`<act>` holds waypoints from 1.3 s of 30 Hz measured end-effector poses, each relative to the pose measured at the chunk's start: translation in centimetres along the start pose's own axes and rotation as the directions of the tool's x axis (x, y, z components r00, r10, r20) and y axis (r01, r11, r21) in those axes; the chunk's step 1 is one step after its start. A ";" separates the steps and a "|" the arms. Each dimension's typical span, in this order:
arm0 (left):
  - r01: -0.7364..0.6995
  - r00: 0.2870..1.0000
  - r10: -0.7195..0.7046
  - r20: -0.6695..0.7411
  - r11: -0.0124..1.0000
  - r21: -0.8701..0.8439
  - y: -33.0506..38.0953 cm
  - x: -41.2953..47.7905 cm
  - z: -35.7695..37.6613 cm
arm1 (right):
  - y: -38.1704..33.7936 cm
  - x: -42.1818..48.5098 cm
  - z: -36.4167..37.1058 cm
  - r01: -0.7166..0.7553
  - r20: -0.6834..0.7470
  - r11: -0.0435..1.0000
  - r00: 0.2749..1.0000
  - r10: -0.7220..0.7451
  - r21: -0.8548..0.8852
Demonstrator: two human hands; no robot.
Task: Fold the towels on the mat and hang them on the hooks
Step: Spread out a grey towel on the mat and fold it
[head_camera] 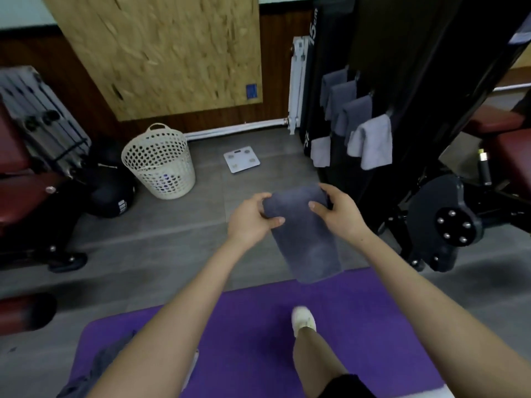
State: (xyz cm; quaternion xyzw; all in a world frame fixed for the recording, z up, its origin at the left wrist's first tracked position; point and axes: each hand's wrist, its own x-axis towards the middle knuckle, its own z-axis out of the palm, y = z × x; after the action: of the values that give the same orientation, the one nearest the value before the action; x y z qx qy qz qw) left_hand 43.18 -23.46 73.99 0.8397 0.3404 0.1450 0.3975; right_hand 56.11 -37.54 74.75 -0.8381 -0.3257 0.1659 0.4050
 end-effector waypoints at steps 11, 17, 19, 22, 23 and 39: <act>-0.151 0.988 0.156 -0.006 0.965 0.216 4.6 25.7 -4.0 | -3.5 24.7 -3.1 0.082 -0.133 0.994 0.987 -0.091 -0.067; -0.212 0.976 0.190 0.108 0.946 0.247 9.0 46.9 -4.6 | -4.4 44.1 -6.8 0.086 -0.170 0.992 0.980 -0.100 -0.087; -0.233 0.969 0.207 0.134 0.946 0.224 10.4 52.8 -4.0 | -4.3 49.5 -8.1 0.078 -0.206 0.994 0.974 -0.094 -0.082; -0.254 0.964 0.236 0.121 0.952 0.170 12.1 60.7 -2.7 | -4.1 57.1 -10.0 0.089 -0.249 0.995 0.963 -0.099 -0.051; -0.258 0.963 0.242 0.117 0.955 0.145 12.6 63.0 -2.2 | -4.0 59.4 -10.6 0.084 -0.255 0.996 0.963 -0.091 -0.037; -0.174 0.650 0.470 0.597 0.857 -0.485 25.5 91.7 4.8 | -2.9 82.4 -24.0 0.044 -0.034 0.995 0.999 -0.041 0.092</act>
State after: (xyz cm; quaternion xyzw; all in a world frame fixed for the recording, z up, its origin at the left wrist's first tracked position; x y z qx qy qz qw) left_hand 123.95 25.25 87.95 0.7830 -0.0289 -0.0488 0.6195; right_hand 128.31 6.15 90.64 -0.8137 -0.3291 0.1588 0.4521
